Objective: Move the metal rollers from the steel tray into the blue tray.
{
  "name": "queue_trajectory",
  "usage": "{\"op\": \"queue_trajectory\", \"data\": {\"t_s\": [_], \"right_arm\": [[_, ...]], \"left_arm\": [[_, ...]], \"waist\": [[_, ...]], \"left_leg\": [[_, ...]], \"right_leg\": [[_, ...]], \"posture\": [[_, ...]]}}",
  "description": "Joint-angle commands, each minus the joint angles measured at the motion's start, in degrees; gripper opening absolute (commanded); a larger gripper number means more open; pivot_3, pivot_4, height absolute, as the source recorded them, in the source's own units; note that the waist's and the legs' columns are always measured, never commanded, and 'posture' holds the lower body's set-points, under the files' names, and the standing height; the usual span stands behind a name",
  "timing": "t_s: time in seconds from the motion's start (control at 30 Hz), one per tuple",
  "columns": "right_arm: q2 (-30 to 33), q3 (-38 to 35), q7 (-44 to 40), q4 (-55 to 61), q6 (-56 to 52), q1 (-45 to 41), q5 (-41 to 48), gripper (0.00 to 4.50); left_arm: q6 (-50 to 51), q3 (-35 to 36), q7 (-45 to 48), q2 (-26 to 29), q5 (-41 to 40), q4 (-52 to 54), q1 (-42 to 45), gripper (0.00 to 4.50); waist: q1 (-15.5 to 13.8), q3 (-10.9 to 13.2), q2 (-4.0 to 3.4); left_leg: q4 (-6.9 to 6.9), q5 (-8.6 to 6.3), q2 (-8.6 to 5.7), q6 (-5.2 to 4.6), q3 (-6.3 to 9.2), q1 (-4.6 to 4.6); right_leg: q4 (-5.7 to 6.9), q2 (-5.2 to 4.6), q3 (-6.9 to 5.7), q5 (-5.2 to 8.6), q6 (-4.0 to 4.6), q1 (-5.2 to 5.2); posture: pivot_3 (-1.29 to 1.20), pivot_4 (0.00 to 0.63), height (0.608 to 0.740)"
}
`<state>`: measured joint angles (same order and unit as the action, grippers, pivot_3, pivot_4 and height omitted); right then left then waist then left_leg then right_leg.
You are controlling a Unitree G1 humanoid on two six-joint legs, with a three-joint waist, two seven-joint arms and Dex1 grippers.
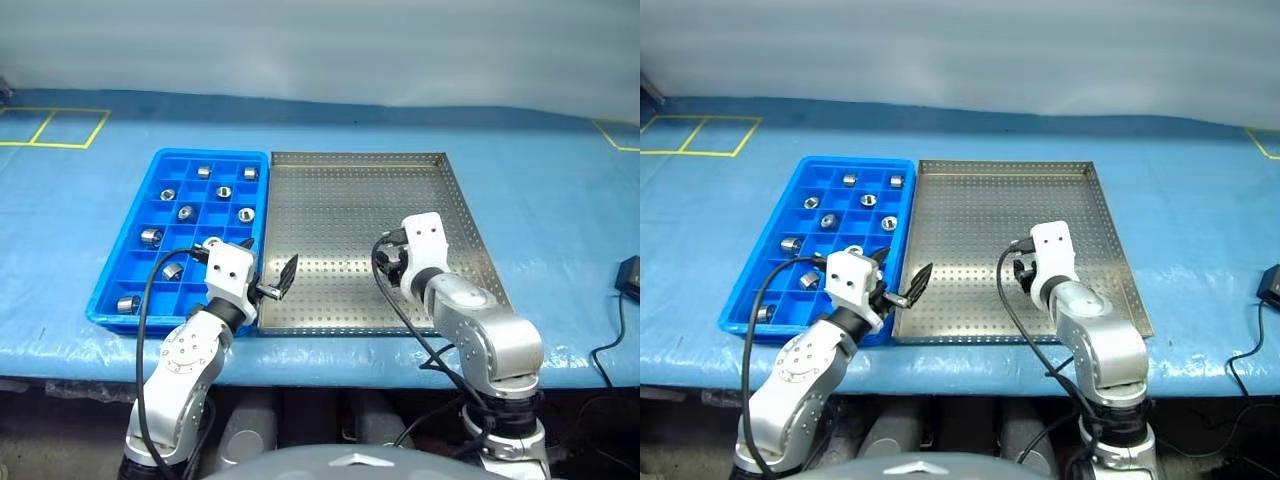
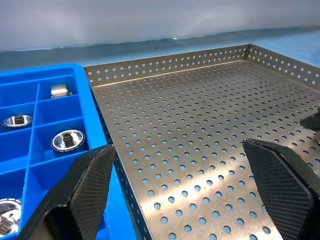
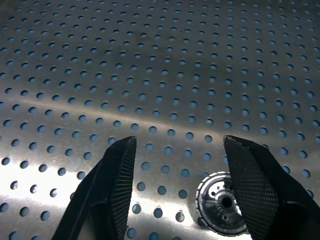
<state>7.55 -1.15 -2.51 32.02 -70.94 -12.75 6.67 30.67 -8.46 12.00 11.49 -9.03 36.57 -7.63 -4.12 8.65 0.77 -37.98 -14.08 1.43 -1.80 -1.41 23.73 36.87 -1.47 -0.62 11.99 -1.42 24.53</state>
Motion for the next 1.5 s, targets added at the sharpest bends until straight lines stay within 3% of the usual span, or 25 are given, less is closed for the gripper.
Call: {"op": "queue_trajectory", "data": {"t_s": [0.03, 0.1, 0.53, 0.63, 0.87, 1.03, 1.2, 1.5], "right_arm": [[1.3, -0.45, 2.63, -3.76, 5.25, 0.26, -3.34, 3.86], [0.61, -1.47, 2.79, -4.69, 6.31, 0.66, -3.12, 4.49], [-2.1, -3.28, 3.23, -7.69, 9.41, 3.48, -2.83, 4.49], [-2.15, -3.25, 3.19, -7.92, 10.15, 3.9, -2.92, 3.9], [-2.0, -2.14, 2.69, -7.14, 9.77, 3.82, -2.79, 1.73], [-2.4, 0.61, 0.96, -5.61, 9.38, 1.04, -1.69, 1.73], [-2.47, 8.31, -4.94, -6.06, 12.56, -5.31, 0.46, 1.73], [-6.49, 19.5, -15.61, -15.36, 23.81, -13.99, 3.45, 1.73]], "left_arm": [[-1.21, 0.09, -0.14, 0.25, 0.32, 3.46, 0.36, 4.5], [-1.11, 0.2, -0.14, 0.34, 0.21, 3.63, 0.39, 4.5], [-1.03, -0.43, 0.55, 0.54, 0.04, 3.19, 1.28, 4.5], [-1.01, -0.44, 0.68, 0.59, 0.07, 3.19, 1.27, 4.5], [-1.06, -0.56, 0.57, 0.82, 0.46, 3.35, 0.55, 4.5], [-1.41, -0.43, 0.14, 1.27, 1.06, 4.59, -1.55, 4.5], [-3.94, 1.31, -2.54, 0.5, 2.8, 6.9, -4.47, 4.5], [-6.41, 6.72, -9.66, -3.55, 6.02, 13.65, -16.44, 4.5]], "waist": [[-0.12, 0.0, 0.0], [-0.25, 0.0, 0.0], [-0.27, 0.0, -0.01], [-0.24, 0.0, -0.01], [-0.24, 0.0, -0.01], [-0.22, 0.01, -0.03], [-0.46, 0.06, -0.08], [-4.41, 0.1, -0.02]], "left_leg": [[-0.01, 0.0, 0.0, 0.0, -0.01, 0.0], [-0.02, 0.0, -0.01, 0.0, -0.02, 0.0], [-0.02, 0.0, 0.01, 0.0, -0.02, -0.01], [0.0, 0.0, 0.01, 0.0, -0.03, 0.0], [-0.01, 0.0, 0.02, 0.0, -0.02, -0.02], [0.01, 0.0, 0.03, 0.0, -0.02, -0.02], [0.01, 0.0, 0.06, 0.0, 0.01, -0.03], [0.13, -0.01, 0.04, 0.02, 0.17, 0.03]], "right_leg": [[0.01, 0.0, 0.0, 0.0, 0.0, 0.0], [0.01, -0.01, 0.01, 0.0, 0.0, 0.0], [0.02, 0.0, 0.01, 0.0, 0.01, -0.01], [0.01, 0.01, 0.02, 0.0, 0.0, 0.0], [0.02, 0.01, 0.01, 0.0, 0.01, -0.01], [0.02, 0.01, 0.01, 0.01, 0.01, 0.0], [0.06, 0.05, -0.01, 0.01, 0.03, 0.02], [-0.03, 0.02, -0.19, 0.01, 0.01, 0.02]], "posture": [[0.25, 0.15, 0.74], [0.25, 0.15, 0.74], [0.23, 0.15, 0.74], [0.24, 0.15, 0.74], [0.24, 0.15, 0.74], [0.28, 0.15, 0.74], [0.36, 0.15, 0.74], [0.52, 0.15, 0.74]]}}
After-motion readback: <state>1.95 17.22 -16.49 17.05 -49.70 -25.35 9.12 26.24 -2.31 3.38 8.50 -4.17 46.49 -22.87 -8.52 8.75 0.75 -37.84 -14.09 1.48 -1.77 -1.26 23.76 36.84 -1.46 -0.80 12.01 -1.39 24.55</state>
